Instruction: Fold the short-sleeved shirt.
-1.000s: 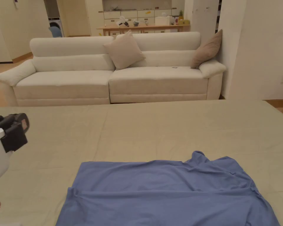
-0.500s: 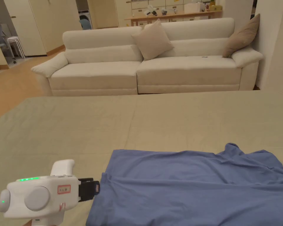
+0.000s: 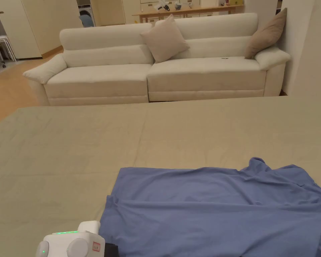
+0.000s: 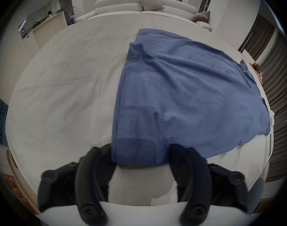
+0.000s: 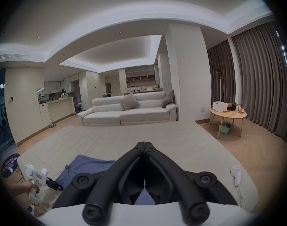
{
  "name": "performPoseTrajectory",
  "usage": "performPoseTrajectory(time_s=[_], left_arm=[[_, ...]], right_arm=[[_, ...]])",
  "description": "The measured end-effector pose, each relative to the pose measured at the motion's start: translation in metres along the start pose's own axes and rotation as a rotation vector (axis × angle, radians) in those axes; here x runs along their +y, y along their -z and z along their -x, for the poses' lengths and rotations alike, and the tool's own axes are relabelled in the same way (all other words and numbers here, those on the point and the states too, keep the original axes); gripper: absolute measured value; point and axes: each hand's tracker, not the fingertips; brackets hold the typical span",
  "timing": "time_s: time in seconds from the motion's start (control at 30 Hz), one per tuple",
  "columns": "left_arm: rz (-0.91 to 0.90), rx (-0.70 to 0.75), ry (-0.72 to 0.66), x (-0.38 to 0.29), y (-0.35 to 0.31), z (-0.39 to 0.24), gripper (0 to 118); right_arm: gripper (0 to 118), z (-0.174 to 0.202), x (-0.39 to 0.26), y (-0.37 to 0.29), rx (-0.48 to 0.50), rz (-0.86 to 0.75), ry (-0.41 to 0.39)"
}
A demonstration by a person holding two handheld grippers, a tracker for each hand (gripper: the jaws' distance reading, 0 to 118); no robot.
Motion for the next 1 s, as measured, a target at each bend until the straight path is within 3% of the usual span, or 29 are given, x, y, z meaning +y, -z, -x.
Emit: performPoseTrajectory(time_s=[0.03, 0.07, 0.13, 0.33, 0.43, 0.47, 0.5, 0.53, 0.57, 0.6, 0.73, 0.87, 0.9, 0.93, 1.0], left_arm=[[-0.013, -0.014, -0.018, 0.0, -0.006, 0.003, 25], [-0.081, -0.016, -0.029, 0.004, -0.011, 0.009, 12], [-0.099, -0.078, -0.102, 0.009, -0.021, 0.011, 11], [-0.123, -0.076, -0.025, 0.015, -0.041, -0.004, 7], [-0.135, -0.073, -0.02, 0.014, -0.047, -0.004, 7], [-0.13, -0.094, -0.035, 0.013, -0.05, -0.004, 7], [-0.14, -0.094, -0.041, 0.012, -0.054, -0.005, 7], [-0.143, -0.1, -0.041, 0.013, -0.058, -0.005, 7], [-0.151, -0.108, -0.041, 0.011, -0.065, -0.008, 7], [-0.187, -0.09, -0.032, 0.01, -0.07, -0.01, 7], [-0.204, -0.113, -0.039, 0.012, -0.08, -0.014, 7], [-0.196, -0.099, -0.02, 0.013, -0.076, -0.019, 7], [-0.191, -0.101, -0.018, 0.012, -0.075, -0.019, 7], [-0.183, -0.102, -0.021, 0.012, -0.073, -0.019, 7], [-0.171, -0.098, -0.033, 0.011, -0.068, -0.019, 7]], right_arm=[[0, -0.002, -0.005, 0.002, -0.003, 0.016, 0.004], [0, -0.005, -0.011, 0.005, -0.005, 0.029, 0.011], [0, -0.012, -0.021, 0.008, -0.016, 0.084, 0.039], [0, -0.039, -0.061, 0.024, -0.055, 0.167, 0.04], [0, -0.071, -0.096, 0.047, -0.06, 0.325, 0.117], [8, -0.081, -0.109, 0.054, -0.076, 0.392, 0.128], [44, -0.092, -0.123, 0.059, -0.076, 0.433, 0.11], [100, -0.096, -0.132, 0.064, -0.08, 0.484, 0.104], [115, -0.101, -0.146, 0.062, -0.086, 0.523, 0.089], [111, -0.105, -0.156, 0.053, -0.092, 0.478, 0.078], [115, -0.139, -0.211, 0.065, -0.109, 0.672, 0.12], [101, -0.133, -0.243, 0.09, -0.043, 0.746, 0.21], [104, -0.126, -0.246, 0.092, -0.058, 0.748, 0.213], [104, -0.118, -0.242, 0.09, -0.092, 0.692, 0.149], [101, -0.112, -0.238, 0.092, 0.009, 0.701, 0.193]])
